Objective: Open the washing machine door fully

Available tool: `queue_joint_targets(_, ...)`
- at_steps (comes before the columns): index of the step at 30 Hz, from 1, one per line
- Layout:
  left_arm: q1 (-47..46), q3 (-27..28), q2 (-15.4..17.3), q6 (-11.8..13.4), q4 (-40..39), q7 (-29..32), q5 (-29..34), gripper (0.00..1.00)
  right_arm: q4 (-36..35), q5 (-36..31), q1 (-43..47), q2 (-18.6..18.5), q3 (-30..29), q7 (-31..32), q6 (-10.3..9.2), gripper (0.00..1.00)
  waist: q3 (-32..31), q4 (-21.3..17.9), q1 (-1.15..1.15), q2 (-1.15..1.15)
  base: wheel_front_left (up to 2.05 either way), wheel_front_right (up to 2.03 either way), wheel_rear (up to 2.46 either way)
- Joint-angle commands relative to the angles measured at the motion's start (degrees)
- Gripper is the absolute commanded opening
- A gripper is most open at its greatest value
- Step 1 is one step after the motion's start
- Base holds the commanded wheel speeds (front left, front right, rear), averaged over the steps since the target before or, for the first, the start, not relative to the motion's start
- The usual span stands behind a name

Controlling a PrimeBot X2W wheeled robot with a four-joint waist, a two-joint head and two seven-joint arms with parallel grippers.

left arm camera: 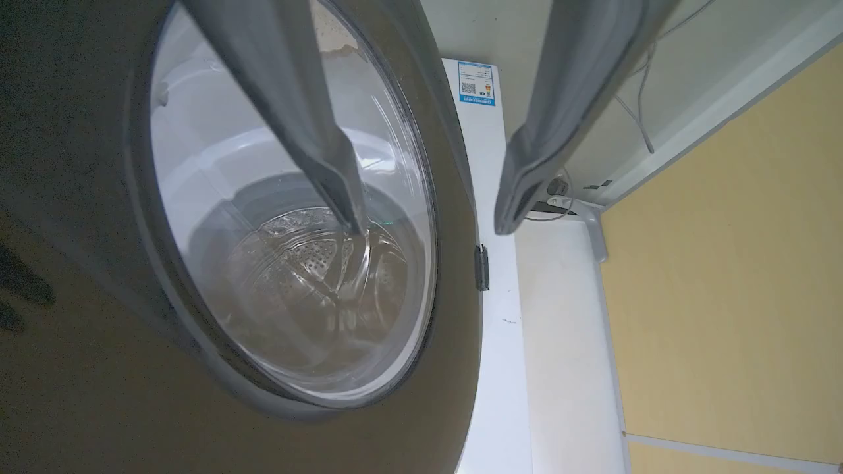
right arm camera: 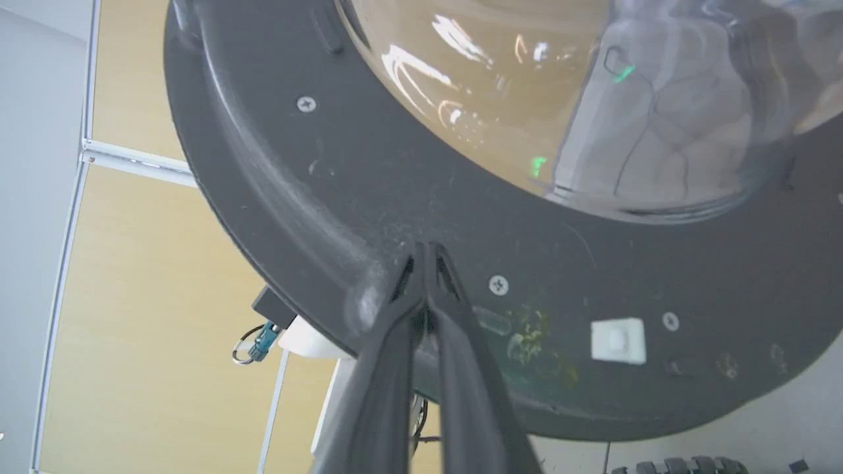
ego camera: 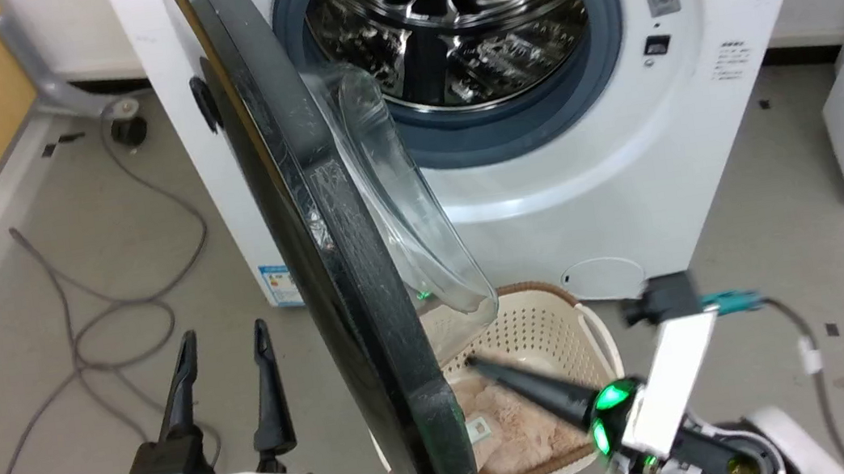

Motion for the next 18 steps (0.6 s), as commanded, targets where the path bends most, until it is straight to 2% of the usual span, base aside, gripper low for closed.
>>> queue_joint_targets(1,1.0,0.4,0.1,-0.1,0.2,-0.3,0.4,1.0,-0.6,-1.2,0.8,0.0,-0.8,-1.9,0.07,0.0,-0.7,-0.6,0.0,0.0,0.0,0.0,0.0)
queue_joint_targets(6,2.2,1.3,0.1,-0.2,0.4,-0.3,0.6,1.0,-3.8,-7.1,1.1,-1.4,-3.1,-12.5,0.07,0.0,-1.9,-1.8,0.0,0.0,0.0,0.0,0.0)
queue_joint_targets(10,2.5,1.8,0.1,-0.3,0.3,-0.3,0.6,1.0,-5.7,-14.9,1.5,-4.3,-4.2,-25.5,0.07,0.0,-2.3,-2.7,0.0,0.0,0.0,0.0,0.0)
queue_joint_targets(13,2.6,1.9,0.1,-0.3,0.2,-0.3,0.6,1.0,-5.8,-18.0,1.6,-6.5,-4.6,-33.8,0.07,0.0,-2.5,-3.2,0.0,0.0,0.0,0.0,0.0)
queue_joint_targets(16,2.9,2.2,0.1,-0.3,0.1,-0.3,0.6,1.0,-3.9,-26.4,1.4,-10.5,-4.7,-42.9,0.07,0.0,-2.8,-3.8,0.0,0.0,0.0,0.0,0.0)
queue_joint_targets(18,3.1,2.4,0.1,-0.3,0.0,-0.3,0.7,1.0,-2.0,-33.0,1.4,-11.7,-6.2,-45.7,0.07,0.0,-2.9,-4.2,0.0,0.0,0.0,0.0,0.0)
